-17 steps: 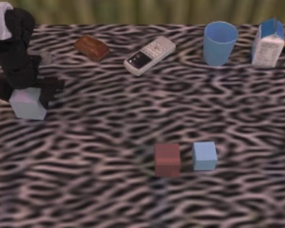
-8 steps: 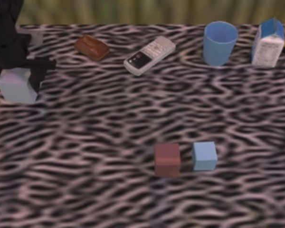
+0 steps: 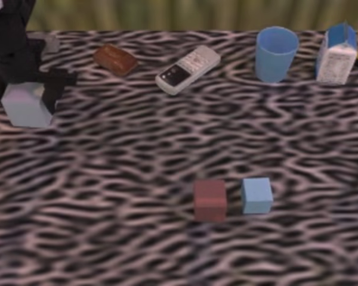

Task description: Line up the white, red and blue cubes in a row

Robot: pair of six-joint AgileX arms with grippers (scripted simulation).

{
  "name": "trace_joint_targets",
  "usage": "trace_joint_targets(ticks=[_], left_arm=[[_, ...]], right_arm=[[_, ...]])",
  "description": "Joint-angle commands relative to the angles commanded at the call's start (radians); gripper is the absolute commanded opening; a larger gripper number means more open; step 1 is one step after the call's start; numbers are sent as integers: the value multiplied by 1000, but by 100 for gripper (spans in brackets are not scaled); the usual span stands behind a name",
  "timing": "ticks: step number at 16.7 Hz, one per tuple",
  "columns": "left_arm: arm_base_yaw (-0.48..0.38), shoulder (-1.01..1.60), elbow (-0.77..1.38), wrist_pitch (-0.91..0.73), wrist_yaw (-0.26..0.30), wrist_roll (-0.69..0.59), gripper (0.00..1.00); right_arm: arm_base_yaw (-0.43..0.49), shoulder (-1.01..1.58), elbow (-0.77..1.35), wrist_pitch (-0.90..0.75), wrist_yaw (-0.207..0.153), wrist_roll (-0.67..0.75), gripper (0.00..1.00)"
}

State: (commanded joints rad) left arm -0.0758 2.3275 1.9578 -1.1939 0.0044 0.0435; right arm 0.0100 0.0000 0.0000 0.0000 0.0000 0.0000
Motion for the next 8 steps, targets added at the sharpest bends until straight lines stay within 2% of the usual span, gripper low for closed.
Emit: trace_joint_targets(ticks=[3,8], left_arm=[[-103,-65,-88,23,-1,-123,0],[-341,-218,-307,74,-3,-431,0]], right_arm=[[0,0,0,0,0,0,100],[0,0,0,0,0,0,100]])
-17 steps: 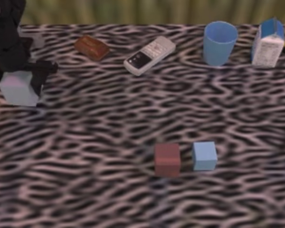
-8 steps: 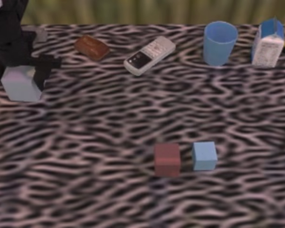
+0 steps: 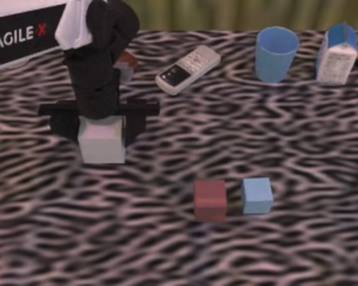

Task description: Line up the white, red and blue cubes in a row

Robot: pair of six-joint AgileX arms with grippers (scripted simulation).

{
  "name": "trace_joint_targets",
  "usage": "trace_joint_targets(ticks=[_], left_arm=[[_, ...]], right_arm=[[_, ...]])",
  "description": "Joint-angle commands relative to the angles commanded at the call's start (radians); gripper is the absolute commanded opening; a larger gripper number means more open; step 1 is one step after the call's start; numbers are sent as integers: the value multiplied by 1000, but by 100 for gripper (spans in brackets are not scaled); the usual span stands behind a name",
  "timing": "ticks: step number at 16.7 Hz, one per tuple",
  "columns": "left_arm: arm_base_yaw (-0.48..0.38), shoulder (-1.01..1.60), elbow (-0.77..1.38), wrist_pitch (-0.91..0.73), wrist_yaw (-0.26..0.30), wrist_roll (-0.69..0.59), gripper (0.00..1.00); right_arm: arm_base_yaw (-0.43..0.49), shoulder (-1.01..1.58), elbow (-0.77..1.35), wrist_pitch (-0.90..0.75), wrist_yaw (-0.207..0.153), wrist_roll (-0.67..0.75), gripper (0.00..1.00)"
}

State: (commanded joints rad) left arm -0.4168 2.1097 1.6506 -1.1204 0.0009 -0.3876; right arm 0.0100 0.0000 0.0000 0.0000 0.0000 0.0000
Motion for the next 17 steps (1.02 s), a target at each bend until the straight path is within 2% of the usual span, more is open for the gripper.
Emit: trace_joint_targets(ticks=[3,5,12,17], left_arm=[[-125,-87,-114,32,-3,-150,0],[-173,-125,-159,47,-4,-200,0],[-180,-123,-178,65,-4,-205,0],[-179,-64,-280,237,-3,-206,0]], right_arm=[[0,0,0,0,0,0,100],[0,0,0,0,0,0,100],[0,0,0,0,0,0,100],[0,0,0,0,0,0,100]])
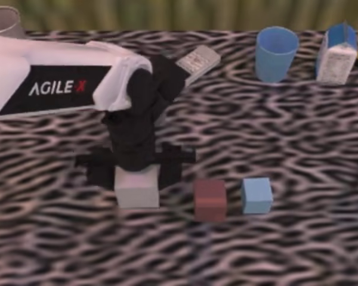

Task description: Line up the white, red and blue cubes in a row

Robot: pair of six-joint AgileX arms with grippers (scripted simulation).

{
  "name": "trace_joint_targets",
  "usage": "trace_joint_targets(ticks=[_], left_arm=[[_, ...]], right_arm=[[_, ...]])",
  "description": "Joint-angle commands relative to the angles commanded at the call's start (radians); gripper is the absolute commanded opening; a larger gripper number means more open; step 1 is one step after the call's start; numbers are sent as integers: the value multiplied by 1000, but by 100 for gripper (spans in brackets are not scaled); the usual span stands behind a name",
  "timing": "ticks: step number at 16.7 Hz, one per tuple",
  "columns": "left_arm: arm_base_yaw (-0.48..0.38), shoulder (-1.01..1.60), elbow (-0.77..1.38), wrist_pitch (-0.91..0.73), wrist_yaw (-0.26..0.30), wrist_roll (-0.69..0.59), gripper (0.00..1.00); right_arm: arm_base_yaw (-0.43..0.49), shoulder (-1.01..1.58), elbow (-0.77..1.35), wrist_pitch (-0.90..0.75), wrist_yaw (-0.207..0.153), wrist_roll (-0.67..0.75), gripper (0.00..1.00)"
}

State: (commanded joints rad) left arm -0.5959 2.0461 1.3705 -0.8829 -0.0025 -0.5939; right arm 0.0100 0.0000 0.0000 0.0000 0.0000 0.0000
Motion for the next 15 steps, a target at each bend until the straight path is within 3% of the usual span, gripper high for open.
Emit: trace_joint_targets(ticks=[6,15], left_arm=[[-1,28,-42,63,-1,0,0],[-1,28,-42,63,-1,0,68]], right_arm=[[0,0,0,0,0,0,100],[0,0,0,0,0,0,100]])
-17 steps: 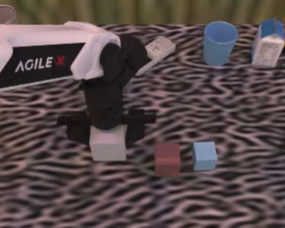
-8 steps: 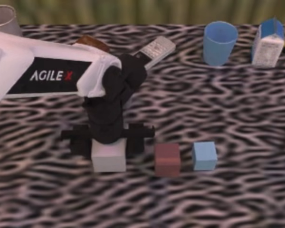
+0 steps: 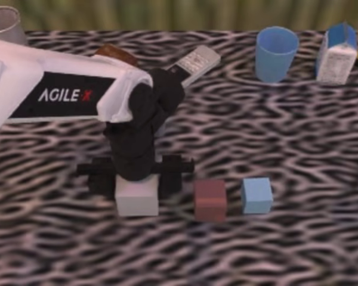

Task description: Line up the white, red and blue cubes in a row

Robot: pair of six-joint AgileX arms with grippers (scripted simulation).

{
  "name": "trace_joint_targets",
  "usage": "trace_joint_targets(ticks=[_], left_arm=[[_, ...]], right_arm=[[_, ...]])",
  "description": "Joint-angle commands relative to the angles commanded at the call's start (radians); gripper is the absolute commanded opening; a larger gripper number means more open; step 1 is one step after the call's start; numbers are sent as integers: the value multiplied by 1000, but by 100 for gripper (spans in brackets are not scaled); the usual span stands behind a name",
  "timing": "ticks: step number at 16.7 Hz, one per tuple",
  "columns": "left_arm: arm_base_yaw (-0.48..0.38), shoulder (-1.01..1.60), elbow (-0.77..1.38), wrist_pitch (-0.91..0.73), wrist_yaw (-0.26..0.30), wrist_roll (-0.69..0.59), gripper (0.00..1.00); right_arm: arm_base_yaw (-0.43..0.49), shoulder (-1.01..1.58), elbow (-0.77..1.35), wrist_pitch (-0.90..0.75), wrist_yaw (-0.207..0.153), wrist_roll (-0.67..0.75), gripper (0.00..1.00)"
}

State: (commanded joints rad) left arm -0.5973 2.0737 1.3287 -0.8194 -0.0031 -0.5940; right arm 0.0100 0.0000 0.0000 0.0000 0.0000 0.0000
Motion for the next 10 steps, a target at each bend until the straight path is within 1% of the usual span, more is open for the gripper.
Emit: trace_joint_targets(ticks=[4,5,10], left_arm=[[0,0,0,0,0,0,98],[0,0,0,0,0,0,100],[0,0,0,0,0,0,100]], right_arm=[[0,0,0,0,0,0,100],[0,0,0,0,0,0,100],[0,0,0,0,0,0,100]])
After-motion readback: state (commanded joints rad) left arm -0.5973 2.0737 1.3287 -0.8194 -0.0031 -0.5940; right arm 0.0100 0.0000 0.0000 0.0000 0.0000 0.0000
